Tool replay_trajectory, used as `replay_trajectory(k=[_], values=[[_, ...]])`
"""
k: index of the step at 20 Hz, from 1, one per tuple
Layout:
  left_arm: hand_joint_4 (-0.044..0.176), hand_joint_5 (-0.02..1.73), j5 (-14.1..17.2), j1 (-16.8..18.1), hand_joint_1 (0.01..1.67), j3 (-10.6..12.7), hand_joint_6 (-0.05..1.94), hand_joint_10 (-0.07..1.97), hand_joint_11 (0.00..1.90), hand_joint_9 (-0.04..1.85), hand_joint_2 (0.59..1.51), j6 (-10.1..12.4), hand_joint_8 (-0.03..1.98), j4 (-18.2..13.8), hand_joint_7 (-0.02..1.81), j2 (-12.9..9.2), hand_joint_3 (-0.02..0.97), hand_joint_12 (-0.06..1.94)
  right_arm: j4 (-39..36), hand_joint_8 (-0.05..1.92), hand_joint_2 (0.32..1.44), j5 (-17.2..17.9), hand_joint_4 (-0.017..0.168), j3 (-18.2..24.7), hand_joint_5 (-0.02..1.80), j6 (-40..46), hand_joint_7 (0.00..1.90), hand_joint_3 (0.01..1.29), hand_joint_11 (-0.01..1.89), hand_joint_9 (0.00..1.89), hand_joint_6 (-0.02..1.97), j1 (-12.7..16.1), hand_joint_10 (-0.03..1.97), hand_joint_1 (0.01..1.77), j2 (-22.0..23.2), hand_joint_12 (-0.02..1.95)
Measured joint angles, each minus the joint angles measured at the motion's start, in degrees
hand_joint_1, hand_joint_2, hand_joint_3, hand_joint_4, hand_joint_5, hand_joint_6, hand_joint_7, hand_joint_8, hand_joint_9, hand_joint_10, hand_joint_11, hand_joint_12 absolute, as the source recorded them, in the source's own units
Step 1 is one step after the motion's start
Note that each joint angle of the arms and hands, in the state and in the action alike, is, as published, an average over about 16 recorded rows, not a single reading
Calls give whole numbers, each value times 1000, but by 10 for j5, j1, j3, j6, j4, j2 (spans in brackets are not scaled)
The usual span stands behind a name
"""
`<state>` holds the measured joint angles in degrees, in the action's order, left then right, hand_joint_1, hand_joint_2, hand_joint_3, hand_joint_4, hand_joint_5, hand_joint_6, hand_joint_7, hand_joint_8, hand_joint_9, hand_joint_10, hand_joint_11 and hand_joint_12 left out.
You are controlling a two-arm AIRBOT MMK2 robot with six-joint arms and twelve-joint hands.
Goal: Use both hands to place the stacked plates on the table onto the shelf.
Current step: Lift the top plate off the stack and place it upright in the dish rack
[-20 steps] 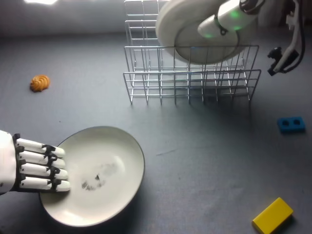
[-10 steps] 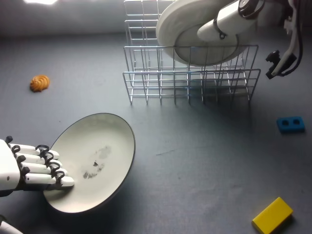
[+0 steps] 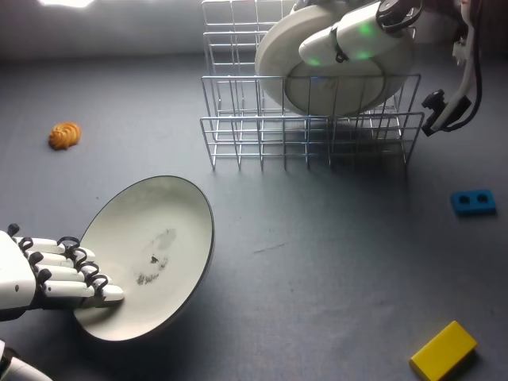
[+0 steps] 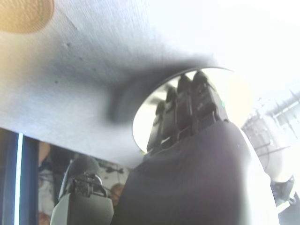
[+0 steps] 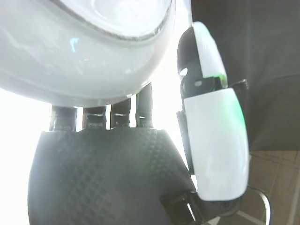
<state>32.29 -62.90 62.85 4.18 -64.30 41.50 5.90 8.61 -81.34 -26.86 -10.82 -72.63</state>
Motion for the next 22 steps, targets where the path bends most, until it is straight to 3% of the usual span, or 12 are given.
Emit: replay_trajectory(k=[3, 8, 16, 22], values=[[3, 52, 0, -2, 24, -1, -17, 18, 17, 61, 1138, 0, 0, 2, 76, 0, 16, 63, 1, 294, 1123, 6, -3, 0, 624, -1, 858, 14, 534, 758, 462, -4, 660, 917, -1, 1612], [3, 47, 0, -6, 24, -1, -21, 18, 17, 58, 1138, 0, 0, 5, 74, 0, 15, 69, -2, 138, 1101, 10, -3, 0, 587, -4, 821, 13, 383, 700, 363, -6, 606, 809, 0, 1613], [3, 38, 1, -15, 23, -1, -23, 16, 17, 61, 1138, 0, 1, 14, 68, 0, 15, 62, -12, 30, 1045, 14, -3, 0, 495, -13, 691, 13, 133, 579, 203, -9, 649, 607, 0, 1556], [3, 40, 2, -20, 23, -1, -24, 12, 16, 67, 1137, 0, 1, 20, 69, 0, 15, 56, -20, 16, 1022, 9, -3, 0, 448, -19, 583, 13, 64, 564, 109, -6, 617, 505, 1, 1439]])
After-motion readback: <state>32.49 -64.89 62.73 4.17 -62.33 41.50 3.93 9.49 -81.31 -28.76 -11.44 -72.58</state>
